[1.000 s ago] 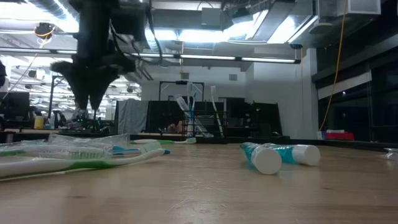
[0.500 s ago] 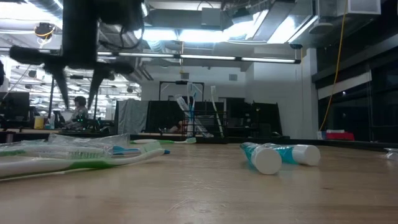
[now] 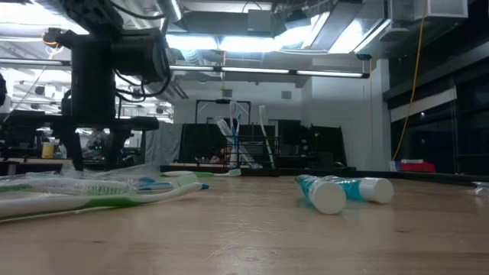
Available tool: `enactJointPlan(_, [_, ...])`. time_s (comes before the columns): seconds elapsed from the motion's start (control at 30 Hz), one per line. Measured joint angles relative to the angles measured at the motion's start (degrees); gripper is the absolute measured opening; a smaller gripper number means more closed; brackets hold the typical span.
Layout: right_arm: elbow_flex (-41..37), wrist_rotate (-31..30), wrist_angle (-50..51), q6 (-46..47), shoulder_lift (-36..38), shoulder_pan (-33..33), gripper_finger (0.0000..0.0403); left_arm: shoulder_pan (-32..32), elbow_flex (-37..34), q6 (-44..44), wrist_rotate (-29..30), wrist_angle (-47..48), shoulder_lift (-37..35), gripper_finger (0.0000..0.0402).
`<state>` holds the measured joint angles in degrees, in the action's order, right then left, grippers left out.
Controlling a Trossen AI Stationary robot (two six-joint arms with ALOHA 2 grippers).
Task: Pick & Place toothbrushing station
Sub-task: Put the blue toothbrush into the wire organizer
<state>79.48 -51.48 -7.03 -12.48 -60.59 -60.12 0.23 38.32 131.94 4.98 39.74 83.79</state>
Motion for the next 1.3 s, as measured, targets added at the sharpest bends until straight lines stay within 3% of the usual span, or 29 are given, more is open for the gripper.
enactJointPlan(0.17, [0.00,-0.28,-1.10,-0.02,-0.69,0.00,0.0070,-0.09,-0.02,-2.06,2.34,0.27,0.27,0.0128])
enactJointPlan(0.43, [0.00,-0.61,-2.29,-0.45,-1.08,0.00,0.0070,-0.39,-0.37,-8.56,13.51,-0.21,-1.09,0.0010])
enactJointPlan(0.6, [0.00,-1.64,-2.47,-0.85,-1.08,0.01,0.0070,-0.85,-0.37,-12.93,21.83,-3.67,-1.26,0.0002])
enactJointPlan(0.77, [0.00,-1.65,-3.30,-1.70,-1.08,0.00,0.0070,-1.77,-0.33,-23.12,33.65,-11.84,-2.77,0.0002])
enactJointPlan(0.97, [0.00,-2.08,-3.62,-3.03,-1.06,0.00,0.0070,-0.18,-0.33,-39.22,47.86,-26.41,-3.35,0.0002])
enactJointPlan(1.03, [0.00,-2.08,-3.69,-3.04,-1.06,0.00,0.0070,2.01,-0.33,-47.70,49.84,-34.36,-3.34,0.0002])
enactJointPlan(1.17, [0.00,-2.09,-3.50,-3.38,-1.06,0.01,0.0070,9.55,-0.26,-71.91,49.10,-54.77,-2.35,0.0002])
enactJointPlan(1.3, [0.00,-2.08,-3.48,-3.21,-1.06,0.00,0.0070,19.63,-0.22,-93.37,41.79,-71.29,-1.54,0.0002])
